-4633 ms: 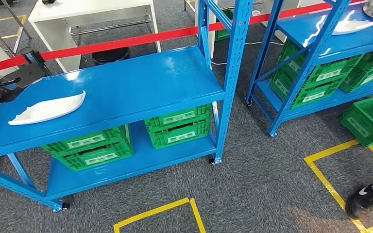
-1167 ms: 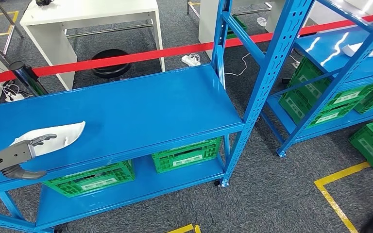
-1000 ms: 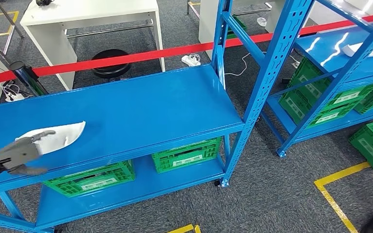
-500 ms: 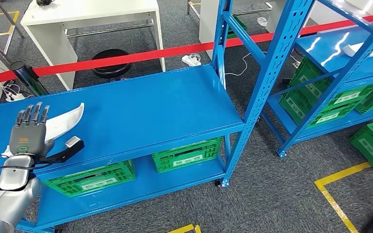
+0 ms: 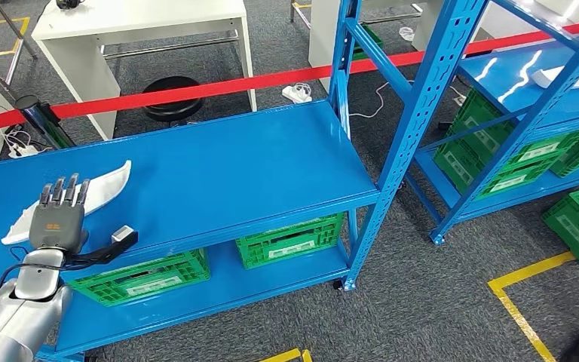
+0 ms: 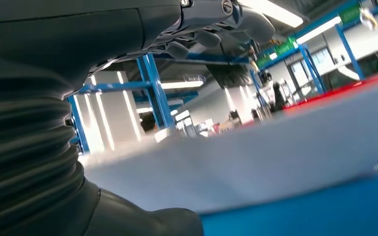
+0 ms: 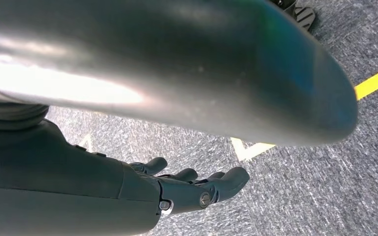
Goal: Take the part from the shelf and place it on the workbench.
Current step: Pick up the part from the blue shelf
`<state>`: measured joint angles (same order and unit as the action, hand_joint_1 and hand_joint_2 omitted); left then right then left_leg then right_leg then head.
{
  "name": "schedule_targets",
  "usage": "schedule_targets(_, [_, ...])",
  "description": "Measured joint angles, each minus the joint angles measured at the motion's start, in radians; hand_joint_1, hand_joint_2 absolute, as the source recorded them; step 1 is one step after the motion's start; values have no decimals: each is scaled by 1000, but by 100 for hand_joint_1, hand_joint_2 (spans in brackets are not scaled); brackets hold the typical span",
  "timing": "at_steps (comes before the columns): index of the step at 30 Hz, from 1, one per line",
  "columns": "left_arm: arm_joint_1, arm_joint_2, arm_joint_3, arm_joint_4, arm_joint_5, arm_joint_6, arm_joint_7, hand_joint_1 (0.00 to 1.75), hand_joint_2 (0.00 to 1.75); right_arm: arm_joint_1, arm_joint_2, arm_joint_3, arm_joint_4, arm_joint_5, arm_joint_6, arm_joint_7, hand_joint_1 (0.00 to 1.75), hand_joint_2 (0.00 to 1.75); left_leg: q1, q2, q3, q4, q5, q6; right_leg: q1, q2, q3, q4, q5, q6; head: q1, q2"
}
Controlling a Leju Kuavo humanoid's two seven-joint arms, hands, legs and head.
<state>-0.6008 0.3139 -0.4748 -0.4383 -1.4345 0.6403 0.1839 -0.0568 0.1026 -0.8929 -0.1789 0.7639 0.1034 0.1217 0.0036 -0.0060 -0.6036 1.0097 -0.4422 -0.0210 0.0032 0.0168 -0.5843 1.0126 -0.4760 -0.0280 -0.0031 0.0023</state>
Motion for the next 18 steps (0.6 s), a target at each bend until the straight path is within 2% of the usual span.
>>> schedule_targets(5, [-21,-5,22,37,43,-73,-51,0,175,1,0,-1,0,0,0,1,0,0,0,0,0,0,0,0,0,0,1,0,0,0,0,0])
schedule_targets(9, [-56,-16,41,54,71,-209,-74,0,175,0,0,-2,0,0,-1,3,0,0,0,-1,2,0,0,0,-1,-1,3,0,-1,2,0,0])
schedule_targets(10, [-66,-19,45,59,76,-247,-77,9,175,0,0,-3,0,0,-1,3,0,0,0,-1,3,0,-1,1,-1,-2,4,0,-1,2,0,0])
schedule_targets(13, [-94,-24,53,72,93,-345,-79,140,175,0,0,-3,0,1,2,-1,0,0,0,-1,6,-1,-1,1,-1,-1,7,0,-2,2,0,0])
schedule_targets(14, [-102,-25,57,78,99,-371,-79,175,175,0,0,-3,0,3,5,-3,0,0,0,-1,7,-1,-1,1,-1,-1,8,0,-2,2,0,0])
schedule_targets(18, [-124,-16,78,104,131,-467,-70,175,175,1,0,-3,0,13,19,-8,0,0,0,-1,8,-1,-1,1,0,-1,9,0,-2,2,0,0])
